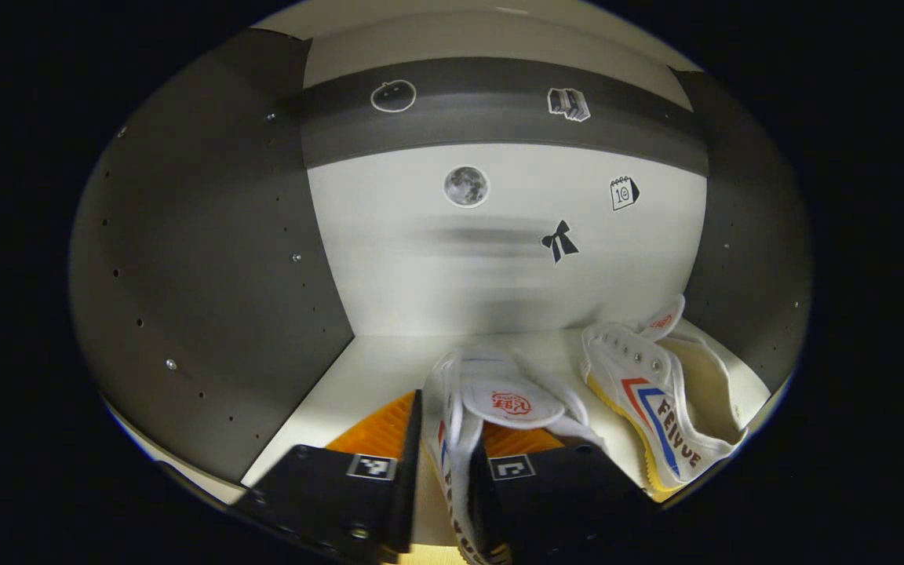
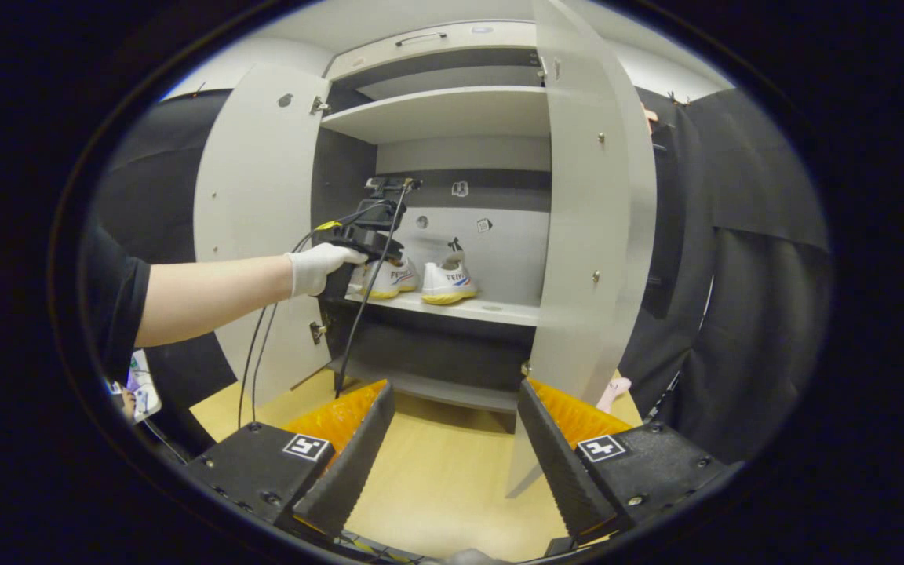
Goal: Grab one shoe with the right hand and put it into the shoe cabinet, grab the other shoe with the left hand and put it into the shoe cabinet; then close the right door with the right hand and the left door with the left hand.
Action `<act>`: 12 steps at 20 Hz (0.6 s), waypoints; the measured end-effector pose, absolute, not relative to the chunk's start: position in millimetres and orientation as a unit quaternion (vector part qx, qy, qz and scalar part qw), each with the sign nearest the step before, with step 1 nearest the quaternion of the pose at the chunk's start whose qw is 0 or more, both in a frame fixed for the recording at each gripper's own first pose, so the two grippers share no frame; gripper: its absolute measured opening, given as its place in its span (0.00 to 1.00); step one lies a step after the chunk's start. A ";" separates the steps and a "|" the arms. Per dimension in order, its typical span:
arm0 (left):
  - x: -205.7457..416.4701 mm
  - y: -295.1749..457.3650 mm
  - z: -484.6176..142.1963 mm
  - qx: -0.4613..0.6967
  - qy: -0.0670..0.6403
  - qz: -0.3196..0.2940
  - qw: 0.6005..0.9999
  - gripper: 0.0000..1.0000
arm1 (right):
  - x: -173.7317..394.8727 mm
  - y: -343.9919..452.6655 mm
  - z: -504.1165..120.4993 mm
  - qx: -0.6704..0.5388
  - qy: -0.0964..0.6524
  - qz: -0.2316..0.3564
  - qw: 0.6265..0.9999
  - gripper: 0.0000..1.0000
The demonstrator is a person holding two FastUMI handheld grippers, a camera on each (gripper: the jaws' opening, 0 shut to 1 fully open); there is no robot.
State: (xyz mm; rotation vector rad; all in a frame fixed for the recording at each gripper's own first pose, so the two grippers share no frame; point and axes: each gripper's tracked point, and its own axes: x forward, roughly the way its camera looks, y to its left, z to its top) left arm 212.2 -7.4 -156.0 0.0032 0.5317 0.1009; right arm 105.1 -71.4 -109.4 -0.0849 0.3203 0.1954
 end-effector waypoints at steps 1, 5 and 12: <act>210.4 -6.7 -152.4 -0.004 0.258 0.049 0.965 0.38 | 104.3 -70.1 -110.0 -0.042 0.161 0.097 0.981 1.00; 203.2 1.7 -134.7 -0.016 0.231 0.057 0.971 0.89 | 105.3 -61.6 -106.8 -0.034 0.159 0.101 0.981 1.00; 172.2 -4.0 -98.6 -0.042 0.177 0.045 0.982 0.96 | 106.7 -61.7 -99.8 -0.034 0.148 0.085 0.985 1.00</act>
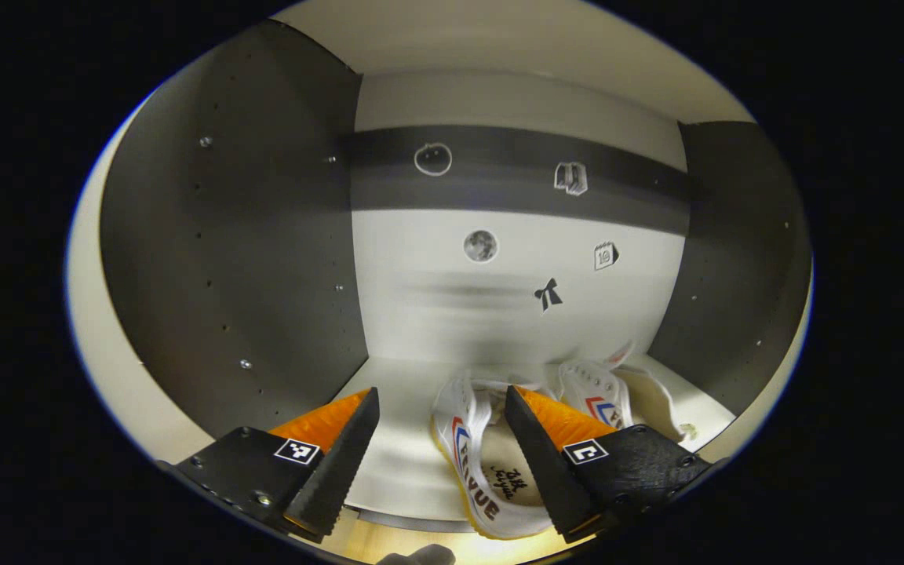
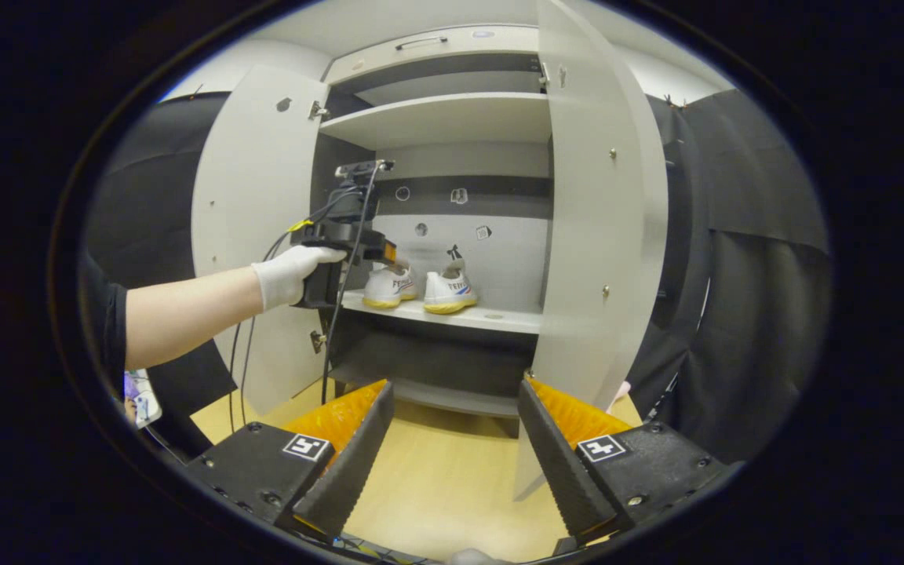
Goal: Grab one shoe with the right hand and put it into the shoe cabinet, grab the other shoe with the left hand and put it into the shoe cabinet; then close the right door with the right hand and the left door with the left hand.
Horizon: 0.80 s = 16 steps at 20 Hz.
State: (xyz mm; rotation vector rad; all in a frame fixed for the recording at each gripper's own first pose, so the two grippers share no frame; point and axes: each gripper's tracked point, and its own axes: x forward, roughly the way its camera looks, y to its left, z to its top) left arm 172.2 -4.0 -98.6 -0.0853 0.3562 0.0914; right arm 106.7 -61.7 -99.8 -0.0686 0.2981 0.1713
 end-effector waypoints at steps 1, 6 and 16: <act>168.0 -3.4 -90.9 -0.038 0.166 0.044 0.984 0.96 | 105.9 -62.8 -98.4 -0.033 0.146 0.081 0.985 1.00; 129.4 -8.9 -54.5 -0.010 0.113 0.033 0.993 0.96 | 106.7 -65.5 -89.5 -0.033 0.134 0.061 0.989 1.00; 19.9 -17.1 -4.5 0.020 0.026 0.021 0.999 0.96 | 107.0 -51.0 -56.7 -0.022 0.097 0.046 0.994 1.00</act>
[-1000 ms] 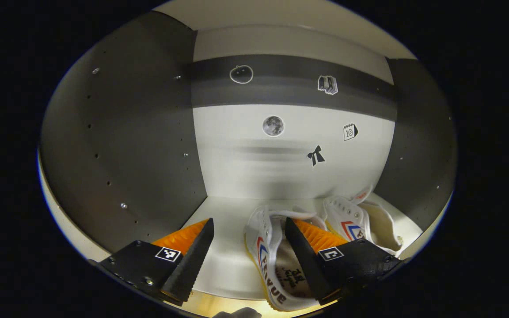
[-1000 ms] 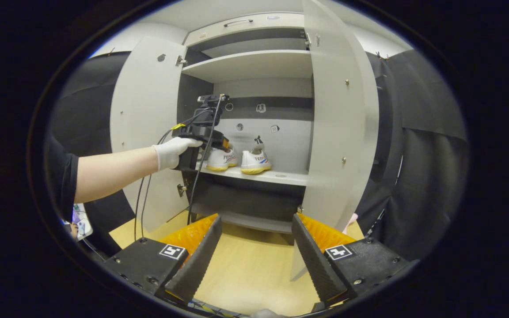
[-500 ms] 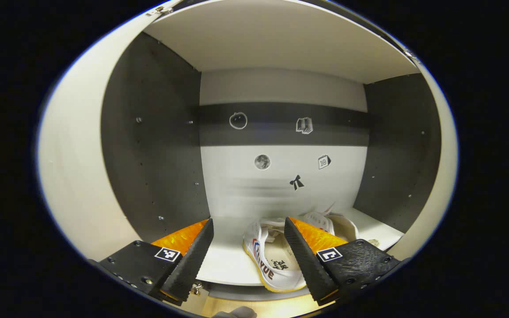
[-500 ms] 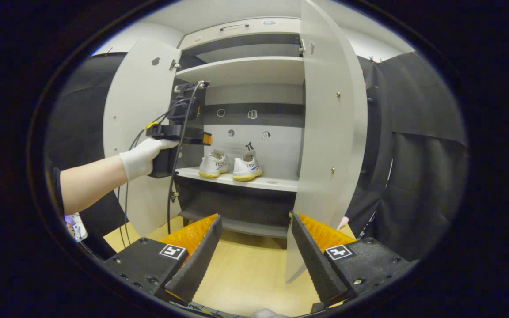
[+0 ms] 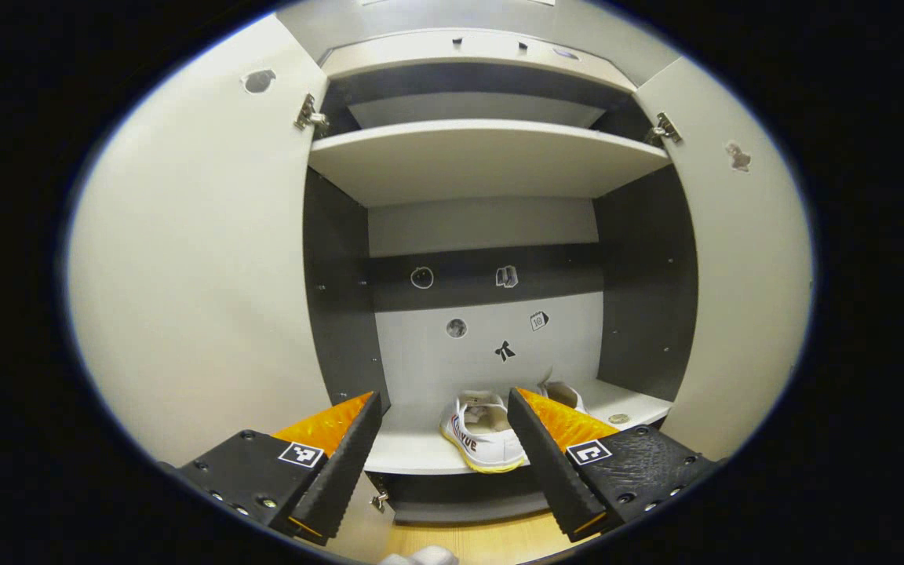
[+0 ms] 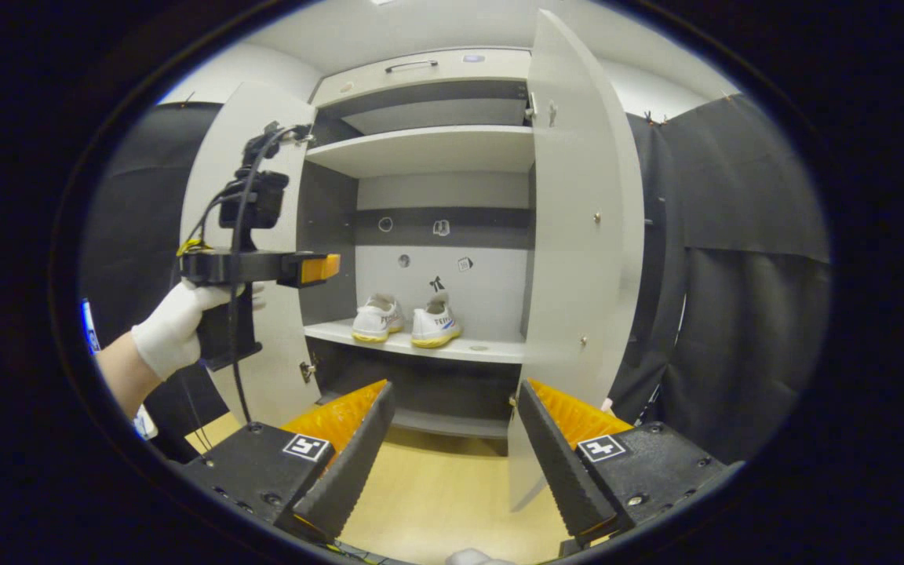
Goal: Grab one shoe with the right hand and put it into the shoe cabinet, grab the other shoe with the left hand and put it into the shoe cabinet; then close the right door with the right hand and the left door with the left hand.
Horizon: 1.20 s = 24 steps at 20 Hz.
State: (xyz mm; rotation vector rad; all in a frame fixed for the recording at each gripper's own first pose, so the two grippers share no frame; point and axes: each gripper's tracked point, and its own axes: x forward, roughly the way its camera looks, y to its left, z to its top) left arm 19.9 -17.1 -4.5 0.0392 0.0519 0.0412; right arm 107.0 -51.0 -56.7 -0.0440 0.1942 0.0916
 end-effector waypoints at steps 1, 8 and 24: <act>6.6 -16.1 -1.3 0.018 0.020 0.020 0.999 0.96 | 107.0 -49.1 -53.8 -0.022 0.094 0.045 0.994 1.00; -102.4 -9.2 -5.8 -0.005 0.009 0.022 1.000 0.96 | 97.9 -51.4 -41.5 -0.016 0.075 0.030 0.997 0.99; -204.5 -5.7 -40.6 0.008 0.022 0.056 0.998 0.96 | 65.6 -120.6 -28.2 -0.020 0.058 -0.039 0.997 0.99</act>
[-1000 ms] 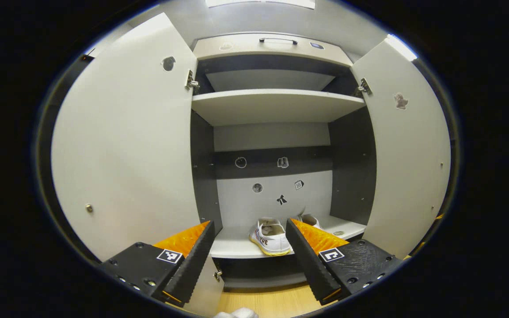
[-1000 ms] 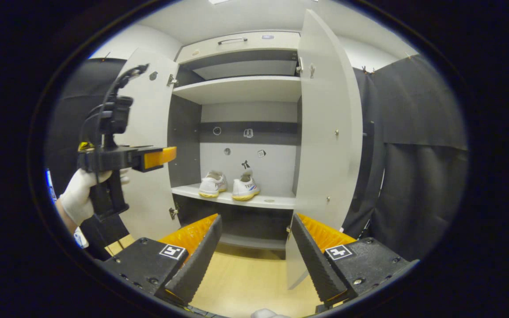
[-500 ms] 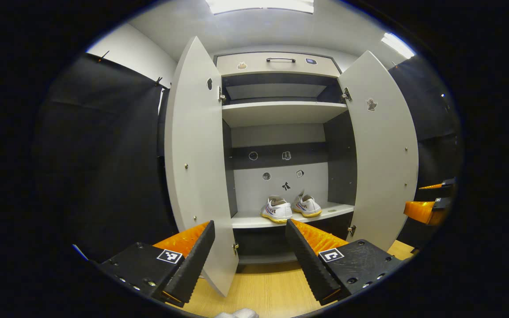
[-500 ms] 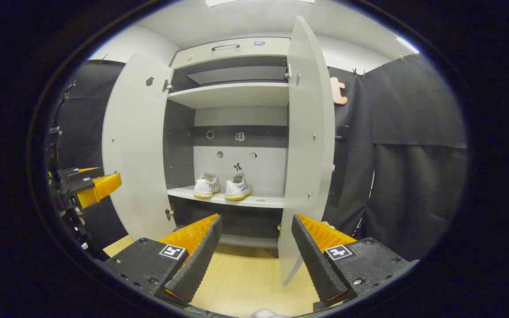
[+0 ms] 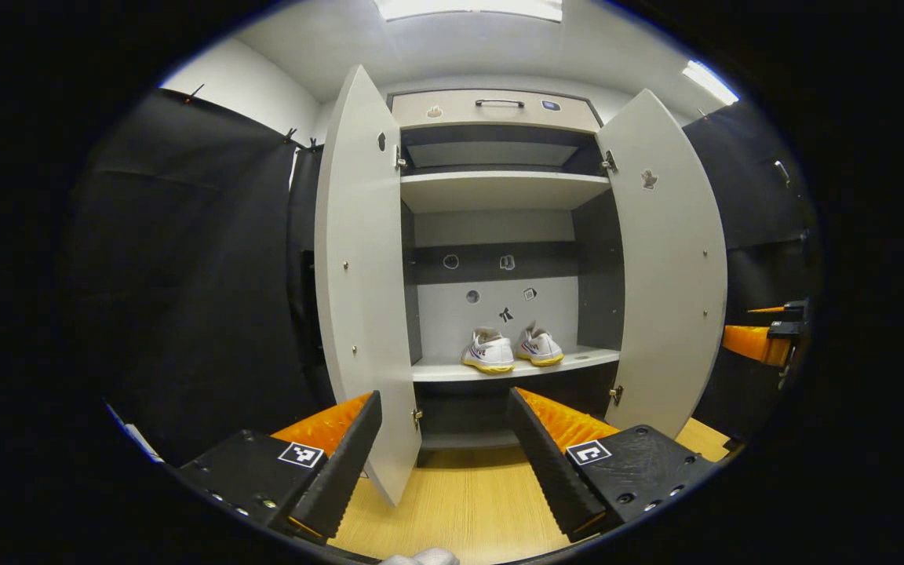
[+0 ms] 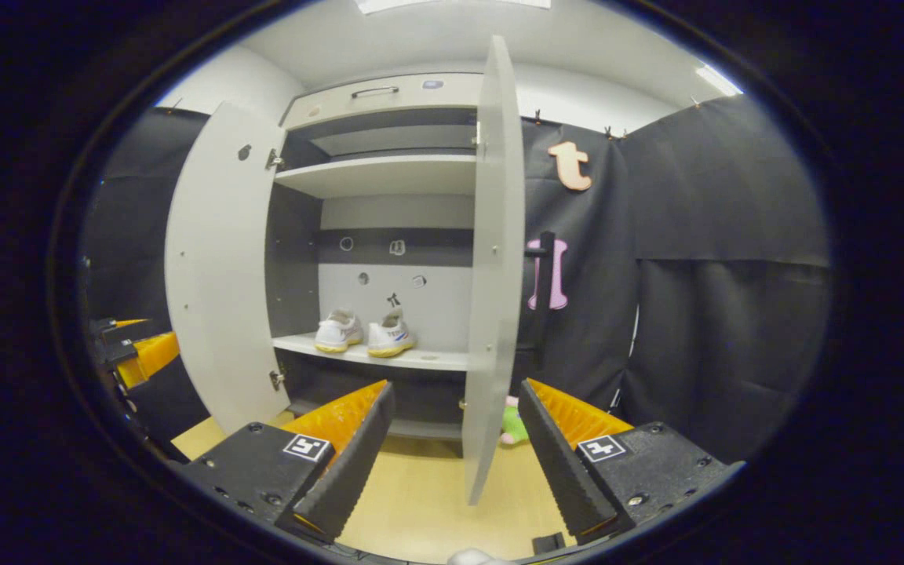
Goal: Grab one shoe with the right hand and put it into the shoe cabinet, grab the other shoe with the left hand and put it into the shoe cabinet; then close the right door with the right hand and the left door with the left hand.
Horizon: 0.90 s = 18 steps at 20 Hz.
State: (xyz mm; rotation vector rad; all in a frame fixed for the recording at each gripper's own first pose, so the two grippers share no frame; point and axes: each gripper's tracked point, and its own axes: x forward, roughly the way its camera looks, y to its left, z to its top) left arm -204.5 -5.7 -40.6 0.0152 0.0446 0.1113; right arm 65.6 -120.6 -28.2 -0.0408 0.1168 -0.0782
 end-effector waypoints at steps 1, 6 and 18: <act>-203.9 -7.7 -38.8 0.008 0.020 0.055 0.998 0.96 | 67.0 -135.2 -22.9 -0.021 0.053 -0.053 0.997 1.00; -199.8 -19.1 -33.2 0.003 0.015 0.052 0.999 0.96 | 79.3 -206.7 1.1 -0.015 0.028 -0.124 0.992 0.99; -200.3 -23.7 -38.1 -0.001 0.024 0.083 0.996 0.96 | 124.4 -214.1 16.1 -0.005 0.023 -0.080 0.996 0.98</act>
